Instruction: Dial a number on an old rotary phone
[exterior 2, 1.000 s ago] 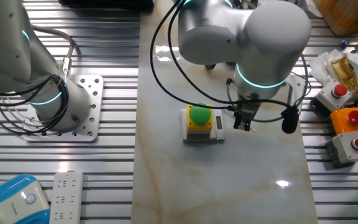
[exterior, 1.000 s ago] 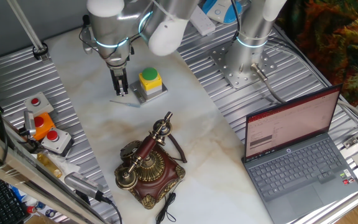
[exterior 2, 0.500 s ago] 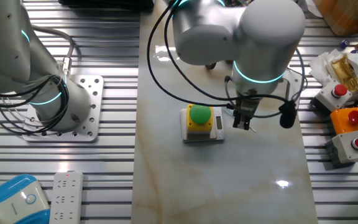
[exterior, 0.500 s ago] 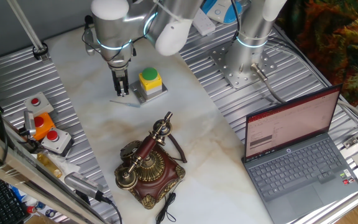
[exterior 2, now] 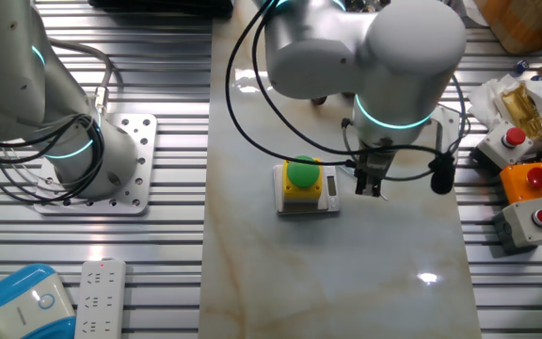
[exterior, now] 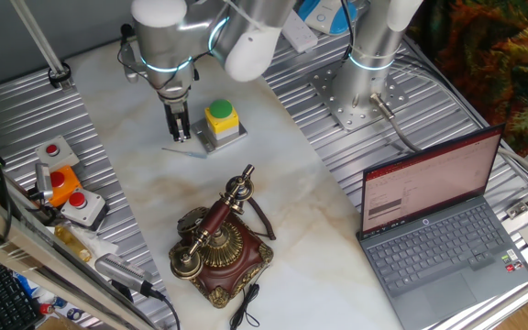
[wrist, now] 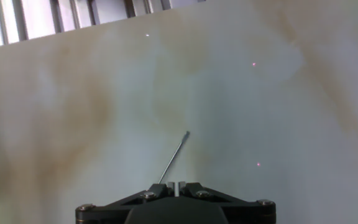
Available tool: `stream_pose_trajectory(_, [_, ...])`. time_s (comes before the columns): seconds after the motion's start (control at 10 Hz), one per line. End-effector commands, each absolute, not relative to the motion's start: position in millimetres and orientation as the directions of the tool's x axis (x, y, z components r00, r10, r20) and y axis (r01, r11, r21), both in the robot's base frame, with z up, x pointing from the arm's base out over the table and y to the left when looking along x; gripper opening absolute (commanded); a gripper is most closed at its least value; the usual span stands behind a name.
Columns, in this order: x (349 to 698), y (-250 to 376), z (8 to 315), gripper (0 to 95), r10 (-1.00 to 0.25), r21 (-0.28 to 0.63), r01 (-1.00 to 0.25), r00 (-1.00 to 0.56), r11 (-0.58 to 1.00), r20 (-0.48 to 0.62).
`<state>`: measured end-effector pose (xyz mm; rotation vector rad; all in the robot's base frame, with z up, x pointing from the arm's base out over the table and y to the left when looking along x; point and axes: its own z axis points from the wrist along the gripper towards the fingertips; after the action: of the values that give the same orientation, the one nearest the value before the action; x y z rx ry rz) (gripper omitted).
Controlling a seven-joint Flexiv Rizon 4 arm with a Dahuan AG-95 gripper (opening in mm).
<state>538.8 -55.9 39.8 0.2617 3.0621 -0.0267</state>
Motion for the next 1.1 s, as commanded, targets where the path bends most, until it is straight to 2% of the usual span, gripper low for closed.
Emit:
stream_pose_trajectory(0.1, [540, -55, 39, 19.0, 0.159, -0.026, 0.161, -0.985, 0.987, -0.071])
stream_pose_trajectory(0.3, [541, -55, 38, 19.0, 0.156, -0.035, 0.159, -0.985, 0.987, -0.077])
stream_pose_trajectory(0.4, [544, -54, 37, 0.0, 0.16, -0.036, 0.163, -0.984, 0.986, -0.079])
stream_pose_trajectory(0.7, [549, -52, 35, 0.0, 0.138, -0.034, 0.141, -0.987, 0.989, -0.084])
stream_pose_trajectory(0.8, [551, -51, 33, 19.0, 0.131, -0.038, 0.134, -0.988, 0.99, -0.082])
stream_pose_trajectory(1.1, [557, -48, 28, 19.0, 0.099, -0.062, 0.104, -0.992, 0.993, -0.08])
